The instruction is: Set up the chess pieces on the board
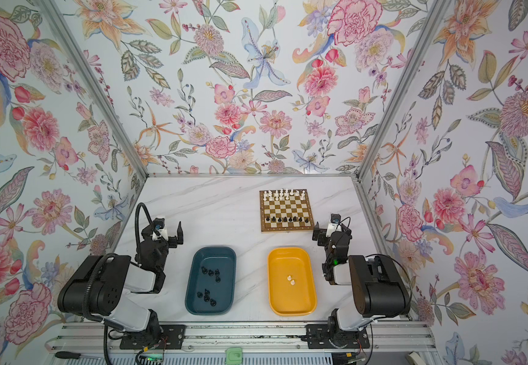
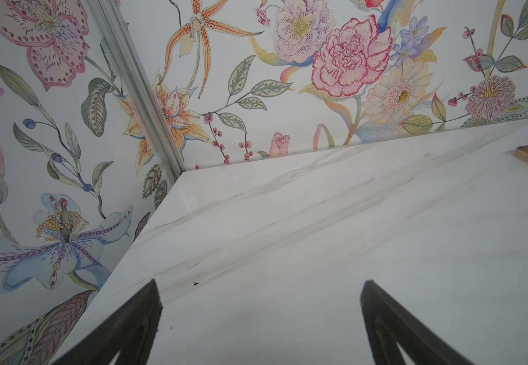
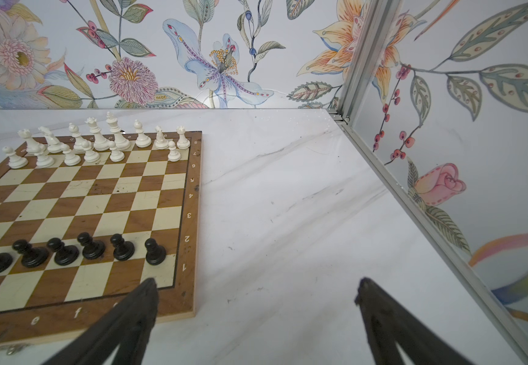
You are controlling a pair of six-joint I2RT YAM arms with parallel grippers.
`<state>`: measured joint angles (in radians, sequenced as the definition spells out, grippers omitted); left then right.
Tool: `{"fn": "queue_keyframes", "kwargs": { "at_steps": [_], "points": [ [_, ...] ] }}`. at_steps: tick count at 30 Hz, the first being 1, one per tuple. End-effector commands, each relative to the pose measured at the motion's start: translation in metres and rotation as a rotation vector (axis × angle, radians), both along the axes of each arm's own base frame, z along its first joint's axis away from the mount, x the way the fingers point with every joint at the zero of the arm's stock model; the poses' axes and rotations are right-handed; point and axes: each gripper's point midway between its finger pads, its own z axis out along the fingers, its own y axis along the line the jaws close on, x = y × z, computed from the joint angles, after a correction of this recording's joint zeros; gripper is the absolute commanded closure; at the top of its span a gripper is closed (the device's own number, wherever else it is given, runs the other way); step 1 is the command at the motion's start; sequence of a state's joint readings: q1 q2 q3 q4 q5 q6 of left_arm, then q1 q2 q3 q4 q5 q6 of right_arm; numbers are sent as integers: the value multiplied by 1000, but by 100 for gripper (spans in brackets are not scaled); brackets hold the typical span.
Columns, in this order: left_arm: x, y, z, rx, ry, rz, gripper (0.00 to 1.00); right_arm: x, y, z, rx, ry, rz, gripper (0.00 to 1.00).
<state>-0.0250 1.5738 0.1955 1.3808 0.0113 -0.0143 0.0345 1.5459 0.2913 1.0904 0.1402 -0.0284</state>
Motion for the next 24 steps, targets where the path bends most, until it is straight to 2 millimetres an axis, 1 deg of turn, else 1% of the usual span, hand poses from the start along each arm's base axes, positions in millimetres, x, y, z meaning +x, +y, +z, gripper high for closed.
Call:
{"fn": "queue_keyframes", "kwargs": {
  "at_steps": [1,16,17,19,24],
  "points": [
    [4,1,9,8,-26,13,1,0,-2,4,11,-23,-13,1],
    [3,1,9,14,-28,23,1,0,-1,4,9,-23,-14,1],
    [4,3,6,17,-15,37,1,0,-1,5,10,-24,-15,1],
    [8,4,15,14,-16,49,1,0,-1,5,2,-24,-16,1],
    [9,4,17,15,-16,48,1,0,0,5,0,-24,-18,1]
  ]
}}
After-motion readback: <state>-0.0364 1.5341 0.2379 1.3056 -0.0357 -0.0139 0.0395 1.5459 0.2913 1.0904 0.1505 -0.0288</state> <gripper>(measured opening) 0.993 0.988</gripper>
